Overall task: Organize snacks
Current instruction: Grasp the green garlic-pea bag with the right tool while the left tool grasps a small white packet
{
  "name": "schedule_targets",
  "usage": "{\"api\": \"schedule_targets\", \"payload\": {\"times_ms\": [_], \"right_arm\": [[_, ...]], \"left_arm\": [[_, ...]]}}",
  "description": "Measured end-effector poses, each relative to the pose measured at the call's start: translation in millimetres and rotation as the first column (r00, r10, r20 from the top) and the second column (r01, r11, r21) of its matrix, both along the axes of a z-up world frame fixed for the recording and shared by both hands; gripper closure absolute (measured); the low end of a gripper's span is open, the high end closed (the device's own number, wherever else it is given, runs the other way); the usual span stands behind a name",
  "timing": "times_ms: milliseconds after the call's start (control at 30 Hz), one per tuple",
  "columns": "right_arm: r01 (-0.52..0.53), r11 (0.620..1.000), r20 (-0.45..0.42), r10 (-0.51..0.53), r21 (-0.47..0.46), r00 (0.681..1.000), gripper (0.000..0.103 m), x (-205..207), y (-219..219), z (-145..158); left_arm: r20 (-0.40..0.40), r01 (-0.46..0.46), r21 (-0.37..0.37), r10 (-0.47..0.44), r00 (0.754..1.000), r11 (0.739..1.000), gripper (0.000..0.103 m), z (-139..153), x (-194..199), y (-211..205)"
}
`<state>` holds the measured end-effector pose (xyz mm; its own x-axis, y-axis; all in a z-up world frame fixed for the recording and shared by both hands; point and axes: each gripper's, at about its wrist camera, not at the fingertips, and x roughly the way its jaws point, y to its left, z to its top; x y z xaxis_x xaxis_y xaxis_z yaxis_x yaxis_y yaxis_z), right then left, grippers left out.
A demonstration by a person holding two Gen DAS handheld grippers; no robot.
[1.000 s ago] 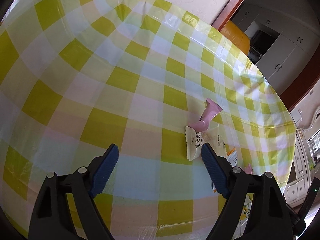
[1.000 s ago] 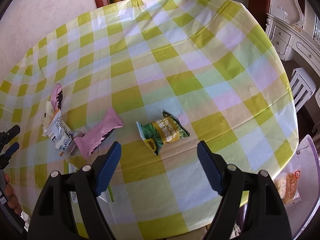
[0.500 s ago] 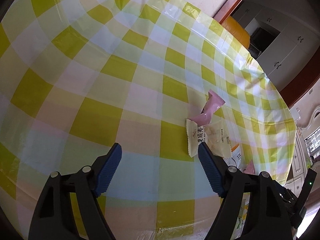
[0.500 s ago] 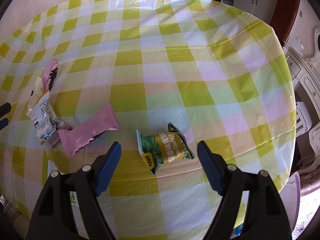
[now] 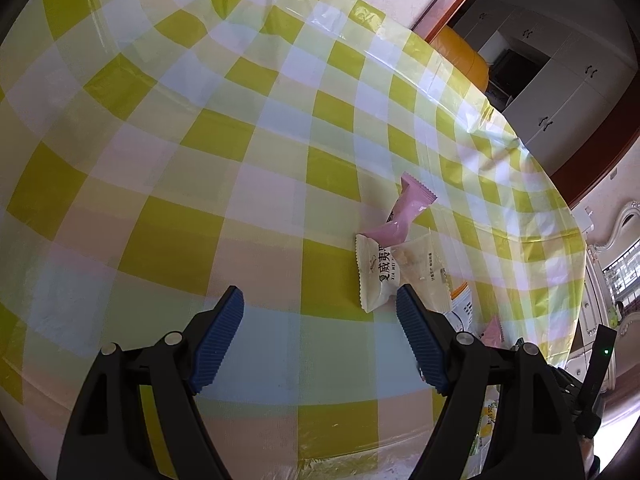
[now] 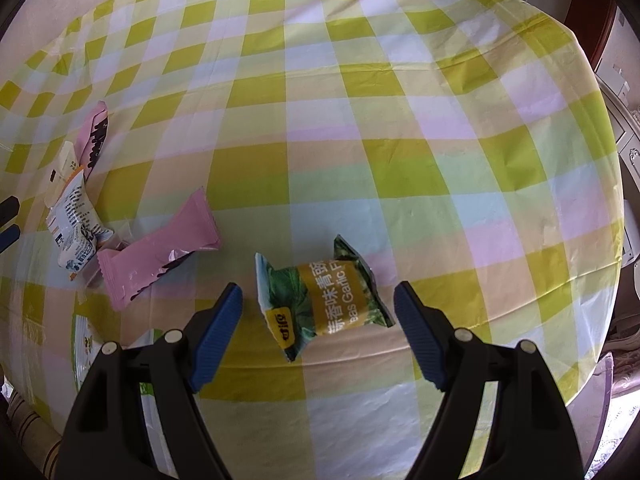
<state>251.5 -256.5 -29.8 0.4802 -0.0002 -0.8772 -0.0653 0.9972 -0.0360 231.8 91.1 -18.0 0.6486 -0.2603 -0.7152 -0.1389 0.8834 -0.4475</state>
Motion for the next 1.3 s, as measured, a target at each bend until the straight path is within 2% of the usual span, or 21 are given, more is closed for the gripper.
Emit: {"api": "schedule_targets", "payload": {"times_ms": [67, 167, 267, 400, 500, 633, 767, 933, 1000, 1200, 1300], "right_arm": [[-0.005, 1.0, -0.002, 0.005, 0.015, 1.0, 0.038, 0, 0, 0], [-0.01, 0.999, -0.006, 0.011, 0.04, 1.0, 0.044, 1, 0, 0], [-0.017, 0.999, -0.001, 0.017, 0.044, 1.0, 0.05, 1, 1, 1], [-0.018, 0.999, 0.004, 0.017, 0.044, 1.0, 0.054, 0, 2, 2], [-0.009, 0.999, 0.008, 0.009, 0.047, 1.0, 0.058, -1, 0, 3], [-0.008, 0.999, 0.01, 0.008, 0.05, 1.0, 0.058, -1, 0, 3], [-0.008, 0.999, 0.014, 0.007, 0.053, 1.0, 0.059, -2, -2, 3], [-0.014, 0.999, 0.02, 0.013, 0.041, 1.0, 0.059, -3, -2, 4], [-0.012, 0.999, 0.019, 0.011, 0.045, 1.0, 0.059, -4, -3, 5], [-0.012, 0.998, 0.024, 0.01, 0.054, 1.0, 0.059, -6, -5, 5], [-0.026, 0.998, 0.031, 0.024, 0.051, 0.999, 0.059, -8, -2, 5]], "left_arm": [[0.005, 0.012, 0.0, -0.012, 1.0, 1.0, 0.027, 1, 0, -3], [0.01, 0.023, 0.0, -0.023, 1.0, 1.0, 0.027, 2, 0, -6], [0.028, 0.055, -0.007, -0.055, 0.998, 0.998, 0.035, 5, 0, -11], [0.058, 0.141, 0.003, -0.141, 0.988, 0.99, 0.043, 12, 0, -29], [0.049, 0.199, -0.002, -0.199, 0.979, 0.98, 0.048, 12, -1, -42], [-0.001, 0.225, -0.075, -0.226, 0.974, 0.972, 0.05, 8, -4, -63], [-0.061, 0.175, -0.163, -0.187, 0.98, 0.971, 0.05, 3, -8, -89], [-0.113, 0.08, -0.169, -0.1, 0.989, 0.982, 0.05, 7, -7, -117], [-0.13, 0.058, -0.137, -0.076, 0.989, 0.989, 0.05, 5, -2, -124], [-0.185, -0.004, -0.118, -0.018, 0.983, 0.993, 0.052, -3, 5, -125], [-0.2, -0.026, -0.083, 0.009, 0.98, 0.996, 0.053, -4, 10, -128]]}}
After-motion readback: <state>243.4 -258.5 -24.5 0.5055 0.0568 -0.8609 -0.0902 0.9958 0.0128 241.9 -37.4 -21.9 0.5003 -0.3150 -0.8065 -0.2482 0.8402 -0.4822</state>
